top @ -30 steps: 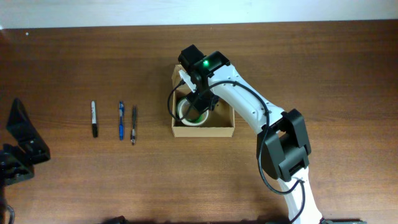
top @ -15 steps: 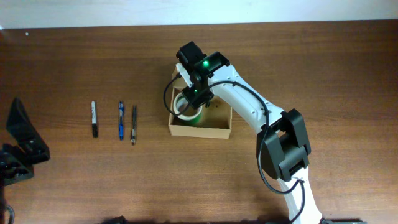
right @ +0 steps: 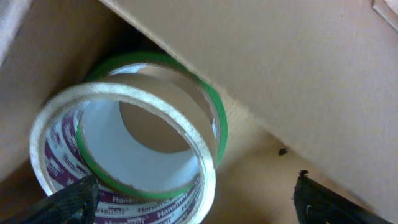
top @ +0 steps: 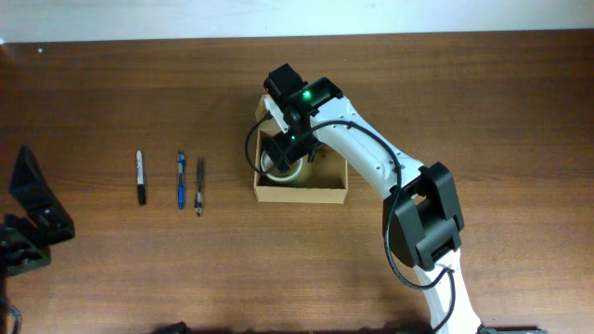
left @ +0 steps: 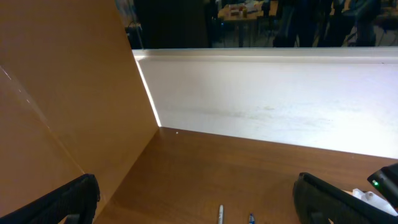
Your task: Pack container
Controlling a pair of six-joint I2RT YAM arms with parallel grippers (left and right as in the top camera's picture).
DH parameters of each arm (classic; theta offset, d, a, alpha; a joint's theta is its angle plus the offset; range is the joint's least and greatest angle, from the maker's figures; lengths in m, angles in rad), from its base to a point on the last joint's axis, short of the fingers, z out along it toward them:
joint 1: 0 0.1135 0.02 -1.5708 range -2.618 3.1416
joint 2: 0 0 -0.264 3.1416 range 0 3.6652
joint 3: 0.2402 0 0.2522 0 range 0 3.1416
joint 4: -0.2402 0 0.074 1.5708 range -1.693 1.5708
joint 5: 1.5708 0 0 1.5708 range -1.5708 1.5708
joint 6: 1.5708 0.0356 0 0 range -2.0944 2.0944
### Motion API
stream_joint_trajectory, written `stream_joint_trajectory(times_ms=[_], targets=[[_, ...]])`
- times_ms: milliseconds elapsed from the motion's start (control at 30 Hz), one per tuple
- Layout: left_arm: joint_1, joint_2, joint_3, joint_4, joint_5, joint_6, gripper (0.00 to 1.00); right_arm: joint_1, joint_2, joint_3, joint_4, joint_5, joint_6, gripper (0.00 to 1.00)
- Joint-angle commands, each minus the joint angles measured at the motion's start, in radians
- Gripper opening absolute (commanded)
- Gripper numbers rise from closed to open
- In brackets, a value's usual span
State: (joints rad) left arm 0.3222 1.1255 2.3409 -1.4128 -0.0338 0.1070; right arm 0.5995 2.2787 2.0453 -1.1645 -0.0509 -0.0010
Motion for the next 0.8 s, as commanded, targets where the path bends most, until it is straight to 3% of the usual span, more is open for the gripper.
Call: stream_joint_trajectory(times_ms=[0, 200, 400, 567, 633, 767], targets=[[0.005, 0.003, -0.004, 0.003, 0.011, -0.016, 0.99, 0.006, 0.005, 0.007, -0.031, -0.006, 0.002, 0.99], [0.005, 0.009, -0.004, 0.006, 0.011, -0.001, 0.99, 0.016, -0.023, 0.225, -0.155, 0.041, 0.002, 0.99], [0.005, 0.014, -0.065, 0.014, -0.005, 0.014, 0.99, 0.016, -0.045, 0.615, -0.348, 0.071, 0.002, 0.99], [0.005, 0.014, -0.196, 0.038, -0.018, 0.014, 0.99, 0.016, -0.053, 0.959, -0.534, 0.252, 0.053, 0.99], [0.005, 0.014, -0.266, 0.053, -0.014, 0.014, 0.99, 0.007, -0.098, 1.015, -0.53, 0.269, 0.074, 0.99], [0.005, 0.014, -0.44, 0.105, -0.004, 0.013, 0.99, 0.007, -0.22, 1.052, -0.534, 0.49, 0.124, 0.99]])
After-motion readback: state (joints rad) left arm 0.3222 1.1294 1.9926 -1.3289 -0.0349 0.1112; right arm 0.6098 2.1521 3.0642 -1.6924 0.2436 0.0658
